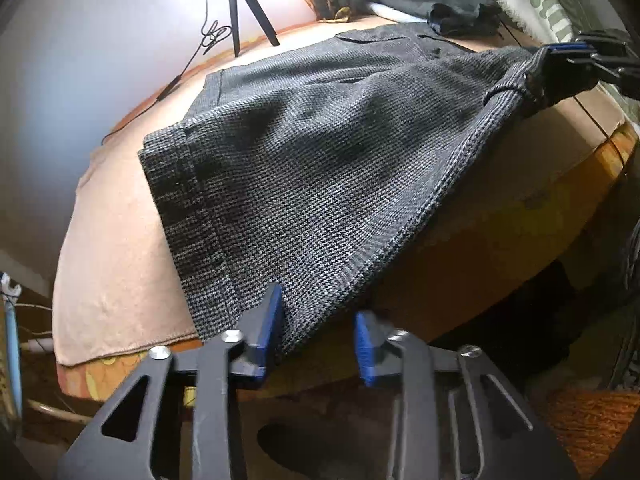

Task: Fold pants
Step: 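Grasp the trouser hem with the left tool while the right tool holds the waistband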

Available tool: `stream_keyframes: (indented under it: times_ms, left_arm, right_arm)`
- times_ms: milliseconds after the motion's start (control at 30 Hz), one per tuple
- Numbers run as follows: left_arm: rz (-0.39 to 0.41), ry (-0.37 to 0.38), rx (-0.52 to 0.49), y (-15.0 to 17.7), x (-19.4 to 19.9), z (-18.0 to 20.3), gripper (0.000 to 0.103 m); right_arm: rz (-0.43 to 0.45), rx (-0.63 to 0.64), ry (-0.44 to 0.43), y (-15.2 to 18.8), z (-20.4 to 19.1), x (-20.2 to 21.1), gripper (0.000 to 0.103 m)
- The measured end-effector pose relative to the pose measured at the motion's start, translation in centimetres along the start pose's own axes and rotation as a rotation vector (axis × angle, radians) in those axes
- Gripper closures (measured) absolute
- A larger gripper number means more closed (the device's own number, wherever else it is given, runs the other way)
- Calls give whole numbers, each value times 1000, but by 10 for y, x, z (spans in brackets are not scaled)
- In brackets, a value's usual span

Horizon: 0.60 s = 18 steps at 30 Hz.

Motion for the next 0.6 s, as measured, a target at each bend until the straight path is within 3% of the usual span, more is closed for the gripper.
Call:
stream_keyframes:
  times_ms: [67, 167, 400, 600]
  left_arm:
    - [7, 11, 8, -2, 0, 1, 93]
    - [39, 28, 38, -9, 4, -3, 98]
    - [167, 60, 120, -44, 33, -16, 99]
    - [252, 54, 119, -83, 50, -19, 99]
  right_arm:
    - [2, 0, -3, 1, 0, 0, 93]
    - [-5, 15, 11, 3, -2, 0, 93]
    - [16, 29, 57, 1, -3, 8, 94]
    - [57, 4, 114, -16, 13, 21, 94]
Point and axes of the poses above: each gripper's, at about its wrist camera, not at the fingertips, and x roughly against the way its jaws point, z to its right, y to its underside, the point moved 7 cm from there along -x, roughly the way its jaws point, and after that the axes turned 14 degrees about x, right-handed, at the moved point
